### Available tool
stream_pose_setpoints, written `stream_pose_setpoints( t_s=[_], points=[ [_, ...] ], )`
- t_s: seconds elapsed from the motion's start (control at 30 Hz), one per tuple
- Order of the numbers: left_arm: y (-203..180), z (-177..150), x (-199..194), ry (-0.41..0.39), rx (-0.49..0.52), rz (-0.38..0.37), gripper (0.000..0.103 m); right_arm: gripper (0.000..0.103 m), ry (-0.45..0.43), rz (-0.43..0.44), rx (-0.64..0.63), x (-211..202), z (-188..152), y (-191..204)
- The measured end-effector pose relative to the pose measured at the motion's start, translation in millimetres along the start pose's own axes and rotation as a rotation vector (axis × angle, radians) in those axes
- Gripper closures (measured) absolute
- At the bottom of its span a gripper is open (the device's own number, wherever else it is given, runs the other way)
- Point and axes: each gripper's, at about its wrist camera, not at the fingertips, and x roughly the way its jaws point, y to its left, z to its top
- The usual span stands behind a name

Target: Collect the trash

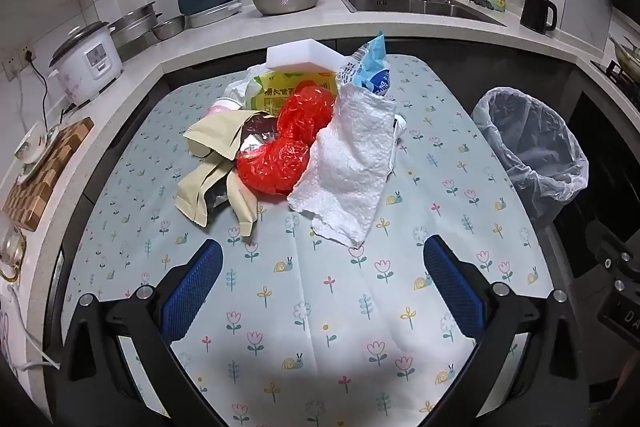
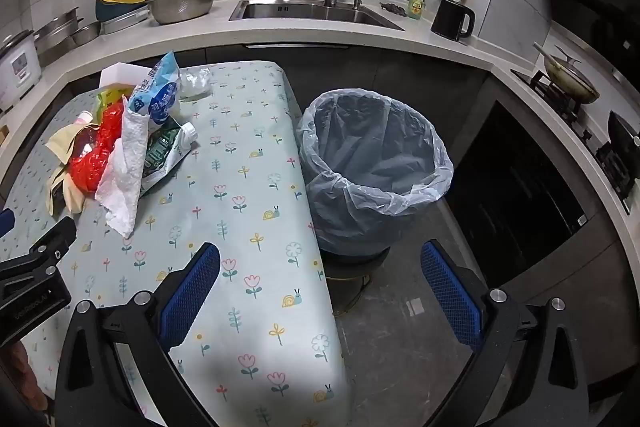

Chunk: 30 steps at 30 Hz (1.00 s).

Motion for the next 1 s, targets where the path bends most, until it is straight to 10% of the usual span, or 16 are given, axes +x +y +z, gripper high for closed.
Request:
stream_pose_setpoints(
  t_s=[1.0],
  points=[
    [0.5,0.2,3.3,-0.004,-0.010,0.002,0.007,0.007,0.000,-0.012,0.000,3.0,-0.8,0.5]
  ],
)
